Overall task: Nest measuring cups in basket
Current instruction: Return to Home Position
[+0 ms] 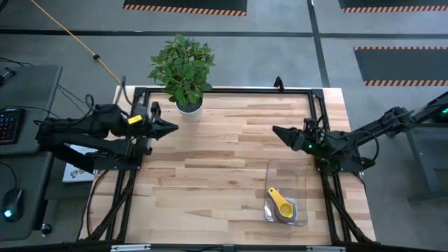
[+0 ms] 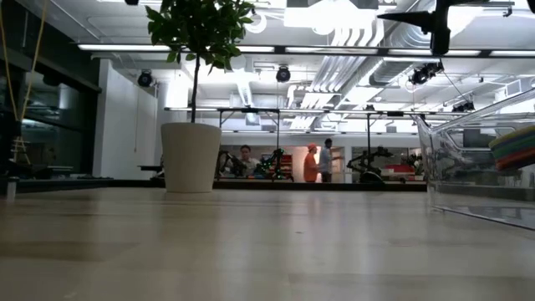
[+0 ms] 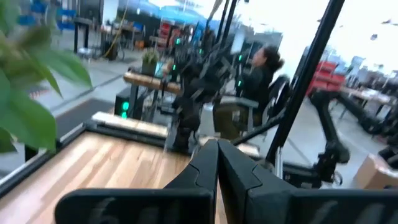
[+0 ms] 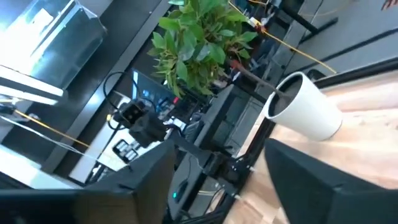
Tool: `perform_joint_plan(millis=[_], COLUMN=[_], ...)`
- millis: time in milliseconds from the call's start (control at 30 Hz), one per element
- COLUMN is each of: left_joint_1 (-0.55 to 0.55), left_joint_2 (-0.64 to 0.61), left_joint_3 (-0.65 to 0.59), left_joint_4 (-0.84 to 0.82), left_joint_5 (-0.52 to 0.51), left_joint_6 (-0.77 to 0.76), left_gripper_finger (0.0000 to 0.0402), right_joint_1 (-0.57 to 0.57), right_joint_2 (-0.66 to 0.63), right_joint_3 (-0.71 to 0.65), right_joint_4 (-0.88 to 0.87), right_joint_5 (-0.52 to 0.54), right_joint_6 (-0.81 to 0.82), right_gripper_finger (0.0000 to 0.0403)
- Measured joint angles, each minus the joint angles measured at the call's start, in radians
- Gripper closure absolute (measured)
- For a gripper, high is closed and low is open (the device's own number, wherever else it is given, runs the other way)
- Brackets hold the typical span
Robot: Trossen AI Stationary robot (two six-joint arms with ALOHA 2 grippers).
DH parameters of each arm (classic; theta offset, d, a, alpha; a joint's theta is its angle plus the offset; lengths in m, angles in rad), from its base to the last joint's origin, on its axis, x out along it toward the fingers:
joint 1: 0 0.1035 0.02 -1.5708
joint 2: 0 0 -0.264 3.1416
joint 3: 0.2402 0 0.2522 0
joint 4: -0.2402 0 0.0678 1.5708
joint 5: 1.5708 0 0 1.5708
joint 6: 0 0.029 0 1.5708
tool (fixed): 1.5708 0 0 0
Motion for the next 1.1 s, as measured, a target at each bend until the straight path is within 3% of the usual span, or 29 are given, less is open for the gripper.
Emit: perform_joint_plan(millis=[167,300,533,700,933,1100], left_joint_1=[0.000,0.000,0.000,0.000,0.000,0.000], left_joint_2=[-0.045,-0.068,-0.074,-0.074,-0.074,-0.074], left_joint_3=[0.000,0.000,0.000,0.000,0.000,0.000], left_joint_4=[0.051,0.065,0.064,0.064,0.064,0.062], left_joint_5=[-0.003,-0.038,-0.059,-0.061,-0.081,-0.081], left_joint_6=[0.001,0.002,0.027,0.029,0.036,0.036], left_gripper_finger=[0.0401,0.0401,0.0401,0.0401,0.0401,0.0401], right_joint_1=[-0.076,-0.129,-0.202,-0.213,-0.212,-0.208], right_joint_2=[0.014,0.058,0.255,0.380,0.441,0.431], right_joint_3=[0.010,0.147,0.586,0.766,0.715,0.682], right_joint_4=[-0.022,-0.274,-1.130,-1.538,-1.644,-1.595], right_joint_5=[-0.128,-0.262,-0.586,-0.677,-0.842,-0.842], right_joint_6=[-0.014,-0.035,-0.083,-0.116,-0.129,-0.083], right_gripper_finger=[0.0270,0.0384,0.0400,0.0401,0.0402,0.0403])
